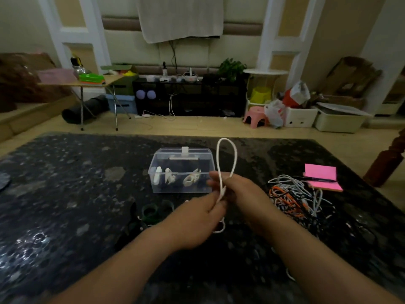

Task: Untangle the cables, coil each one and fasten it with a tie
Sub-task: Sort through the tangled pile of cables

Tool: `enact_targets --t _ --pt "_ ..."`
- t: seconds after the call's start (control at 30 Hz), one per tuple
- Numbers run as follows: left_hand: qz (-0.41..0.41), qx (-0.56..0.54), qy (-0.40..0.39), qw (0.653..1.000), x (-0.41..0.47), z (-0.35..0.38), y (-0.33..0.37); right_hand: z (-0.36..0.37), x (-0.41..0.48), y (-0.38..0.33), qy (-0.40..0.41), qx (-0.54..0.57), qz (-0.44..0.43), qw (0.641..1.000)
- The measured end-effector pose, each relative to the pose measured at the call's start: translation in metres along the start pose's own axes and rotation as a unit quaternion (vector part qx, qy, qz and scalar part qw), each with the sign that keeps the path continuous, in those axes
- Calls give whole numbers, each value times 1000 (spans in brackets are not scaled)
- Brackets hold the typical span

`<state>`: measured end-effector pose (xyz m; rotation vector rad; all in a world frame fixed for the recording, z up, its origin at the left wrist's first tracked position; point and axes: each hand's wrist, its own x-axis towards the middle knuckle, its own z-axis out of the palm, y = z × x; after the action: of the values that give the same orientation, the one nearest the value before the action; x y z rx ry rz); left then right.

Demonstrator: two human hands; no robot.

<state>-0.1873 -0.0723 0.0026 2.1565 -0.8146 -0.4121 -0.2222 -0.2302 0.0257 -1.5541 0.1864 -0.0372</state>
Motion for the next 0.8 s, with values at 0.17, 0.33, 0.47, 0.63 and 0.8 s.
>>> enact_targets --t 0.17,0.33,0.47,0.63,0.8 --pt "-10 127 -71 989 -7 11 7 0 -10 -7 -41 103 15 994" --pt "-41 29 -41 998 -4 10 1 -1 -6 -2 12 104 -17 994" --pt "52 158 199 966 -3 21 -8 -13 1 -11 98 207 -42 972" --pt "-93 -186 115 971 -17 22 28 -22 -2 -28 132 310 -47 940" --pt "-154 -497 92 849 -5 20 23 -7 -10 -18 54 261 -7 964"
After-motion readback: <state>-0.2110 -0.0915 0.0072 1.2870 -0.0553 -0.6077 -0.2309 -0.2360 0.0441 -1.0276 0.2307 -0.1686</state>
